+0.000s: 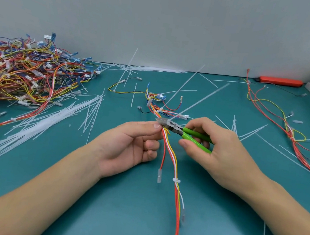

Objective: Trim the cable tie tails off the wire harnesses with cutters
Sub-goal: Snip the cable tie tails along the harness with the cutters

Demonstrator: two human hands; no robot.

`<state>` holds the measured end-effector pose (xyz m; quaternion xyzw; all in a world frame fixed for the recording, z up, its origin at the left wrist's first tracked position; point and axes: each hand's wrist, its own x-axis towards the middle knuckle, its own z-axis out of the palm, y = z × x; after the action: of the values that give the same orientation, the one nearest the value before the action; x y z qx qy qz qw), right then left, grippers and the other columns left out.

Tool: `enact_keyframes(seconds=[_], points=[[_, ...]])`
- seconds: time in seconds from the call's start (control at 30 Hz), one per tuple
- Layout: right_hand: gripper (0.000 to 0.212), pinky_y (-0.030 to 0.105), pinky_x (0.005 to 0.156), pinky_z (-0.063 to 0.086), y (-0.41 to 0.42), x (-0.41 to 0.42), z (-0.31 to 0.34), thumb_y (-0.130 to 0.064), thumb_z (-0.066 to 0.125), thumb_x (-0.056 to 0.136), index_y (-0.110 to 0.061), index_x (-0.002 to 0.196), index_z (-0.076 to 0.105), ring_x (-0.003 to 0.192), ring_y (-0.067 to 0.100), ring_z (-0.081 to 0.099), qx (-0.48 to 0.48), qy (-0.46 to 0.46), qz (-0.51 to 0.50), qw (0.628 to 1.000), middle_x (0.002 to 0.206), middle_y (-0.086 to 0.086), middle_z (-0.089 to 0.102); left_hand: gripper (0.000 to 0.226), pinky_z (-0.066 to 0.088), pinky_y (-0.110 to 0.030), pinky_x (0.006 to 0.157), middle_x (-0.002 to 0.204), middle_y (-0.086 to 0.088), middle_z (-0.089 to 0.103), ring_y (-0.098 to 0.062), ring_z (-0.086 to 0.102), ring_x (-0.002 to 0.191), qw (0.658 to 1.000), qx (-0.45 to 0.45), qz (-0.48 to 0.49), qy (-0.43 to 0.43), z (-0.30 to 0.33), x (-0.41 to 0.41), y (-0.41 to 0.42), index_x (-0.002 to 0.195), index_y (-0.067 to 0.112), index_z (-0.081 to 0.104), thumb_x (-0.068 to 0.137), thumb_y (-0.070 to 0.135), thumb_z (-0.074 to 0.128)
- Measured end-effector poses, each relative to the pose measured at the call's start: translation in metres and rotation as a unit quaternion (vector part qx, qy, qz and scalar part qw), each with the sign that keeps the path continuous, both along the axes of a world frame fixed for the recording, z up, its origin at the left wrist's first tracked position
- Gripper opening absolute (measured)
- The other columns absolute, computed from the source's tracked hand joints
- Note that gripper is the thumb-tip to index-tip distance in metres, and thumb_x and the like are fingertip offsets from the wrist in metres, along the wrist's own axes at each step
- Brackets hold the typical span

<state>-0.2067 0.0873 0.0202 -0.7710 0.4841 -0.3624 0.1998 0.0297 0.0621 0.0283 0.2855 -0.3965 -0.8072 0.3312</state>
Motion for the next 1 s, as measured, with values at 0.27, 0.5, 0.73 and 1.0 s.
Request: enact_keyframes(seconds=[0.27,0.5,0.73,1.0], points=[[0.037,0.029,0.095,0.049,0.0005,-0.0025,-0.0018,-0.051,0.065,0.092,-0.029,0.122,0.066,0.109,0.014,0.063,-0.004,0.000,0.010,1.000,0.111,-0.017,0.067,0.015,0.043,-0.020,0.061,0.072,0.010,0.059,-0.006,0.041,0.059,1.000,0.012,-0.002,-0.002,-0.0009,0.0009,0.0005,0.090,0.018,0.078,0.090,0.021,0.064],[0.035,0.030,0.095,0.049,-0.0015,-0.0045,-0.0013,-0.044,0.068,0.092,-0.027,0.122,0.067,0.107,0.013,0.062,-0.018,0.014,0.014,1.000,0.110,-0.015,0.067,0.016,0.040,-0.022,0.060,0.074,0.009,0.047,-0.006,0.037,0.058,1.000,0.002,-0.010,-0.005,-0.0016,0.0007,-0.0011,0.093,0.019,0.076,0.093,0.019,0.060],[0.025,0.043,0.076,0.051,-0.0012,-0.0021,-0.0015,-0.055,0.063,0.089,-0.035,0.106,0.062,0.080,0.019,0.058,0.002,-0.001,0.013,1.000,0.087,-0.009,0.063,0.014,0.041,-0.022,0.058,0.070,0.008,0.048,-0.006,0.038,0.057,1.000,0.007,-0.008,0.006,-0.0027,0.0012,-0.0016,0.096,0.015,0.073,0.094,0.016,0.060],[0.026,0.043,0.071,0.051,-0.0011,-0.0023,0.0006,-0.058,0.062,0.087,-0.037,0.103,0.060,0.074,0.019,0.056,0.004,0.005,0.012,1.000,0.084,-0.009,0.064,0.014,0.039,-0.020,0.057,0.070,0.009,0.045,-0.005,0.038,0.055,1.000,0.016,-0.003,0.004,-0.0011,0.0011,-0.0004,0.086,0.019,0.075,0.092,0.018,0.061]])
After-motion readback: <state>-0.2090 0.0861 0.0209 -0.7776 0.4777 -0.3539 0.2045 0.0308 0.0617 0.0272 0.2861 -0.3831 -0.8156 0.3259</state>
